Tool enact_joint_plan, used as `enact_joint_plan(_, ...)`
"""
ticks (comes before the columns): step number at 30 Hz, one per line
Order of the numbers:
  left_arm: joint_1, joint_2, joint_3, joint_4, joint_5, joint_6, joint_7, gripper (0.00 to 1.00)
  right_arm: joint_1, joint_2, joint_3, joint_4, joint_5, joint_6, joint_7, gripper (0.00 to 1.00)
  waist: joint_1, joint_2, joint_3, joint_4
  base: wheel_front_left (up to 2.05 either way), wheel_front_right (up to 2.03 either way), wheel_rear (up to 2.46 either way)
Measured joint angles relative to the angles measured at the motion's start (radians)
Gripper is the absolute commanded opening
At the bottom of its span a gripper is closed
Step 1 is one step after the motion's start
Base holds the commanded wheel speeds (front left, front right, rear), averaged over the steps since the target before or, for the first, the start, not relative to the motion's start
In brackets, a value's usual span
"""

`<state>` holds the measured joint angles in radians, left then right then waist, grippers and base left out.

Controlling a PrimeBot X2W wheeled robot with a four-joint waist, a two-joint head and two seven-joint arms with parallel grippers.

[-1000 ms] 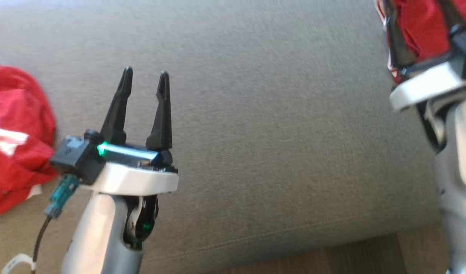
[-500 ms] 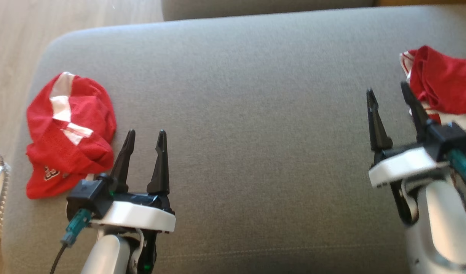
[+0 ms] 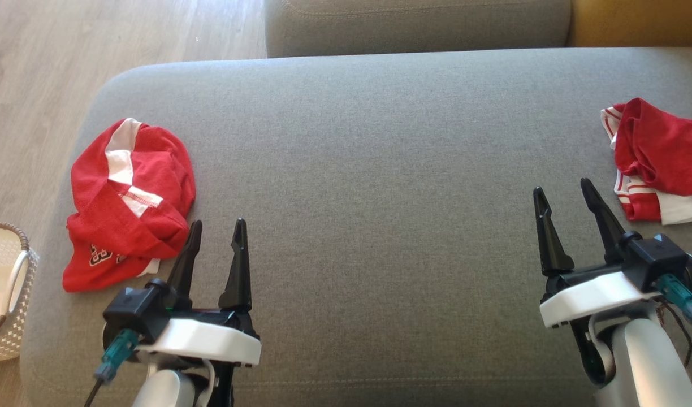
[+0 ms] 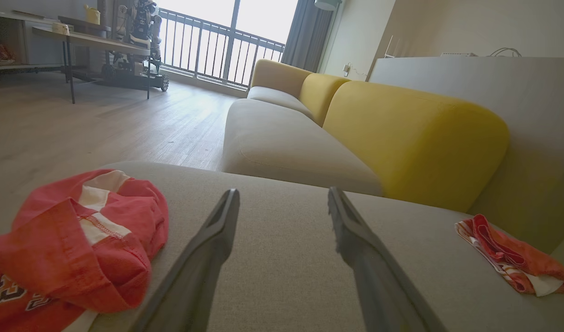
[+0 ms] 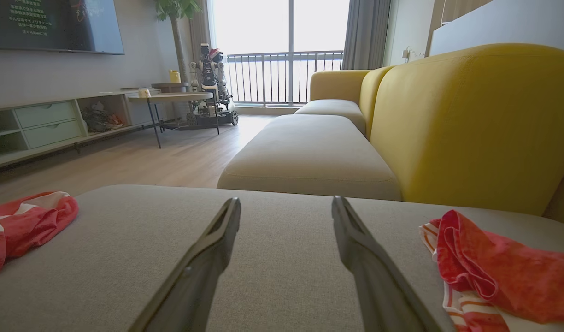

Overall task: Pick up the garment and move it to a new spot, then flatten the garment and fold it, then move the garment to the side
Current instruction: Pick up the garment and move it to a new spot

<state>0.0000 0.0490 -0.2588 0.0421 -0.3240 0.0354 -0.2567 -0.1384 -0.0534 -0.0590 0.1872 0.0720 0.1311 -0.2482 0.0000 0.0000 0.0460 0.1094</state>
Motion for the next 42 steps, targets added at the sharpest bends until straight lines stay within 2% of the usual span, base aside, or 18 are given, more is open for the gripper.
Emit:
enact_joint_plan(13,0.000,0.000,0.007,0.002,0.001,0.000,0.000,1.00,0.004,0.000,-0.001,0.011,0.043,0.000,0.000,1.00,0.0000,0.0000,-0.002,-0.005,0.00,0.00,0.00)
enact_joint_plan(21,0.000,0.000,0.006,0.002,0.001,0.000,0.000,1.00,0.005,0.000,-0.003,0.010,0.043,0.000,-0.003,1.00,0.0000,0.0000,0.002,0.021,0.00,0.00,0.00)
enact_joint_plan(28,0.000,0.000,0.006,0.002,0.001,0.000,0.000,1.00,0.006,0.000,0.012,0.006,0.044,0.000,-0.004,1.00,0.0000,0.0000,0.006,0.082,0.00,0.00,0.00)
enact_joint_plan(42,0.003,0.000,0.013,0.003,0.008,-0.001,0.000,1.00,0.007,0.001,0.067,0.010,0.044,0.000,-0.004,1.00,0.0000,0.0000,-0.004,0.260,0.00,0.00,0.00)
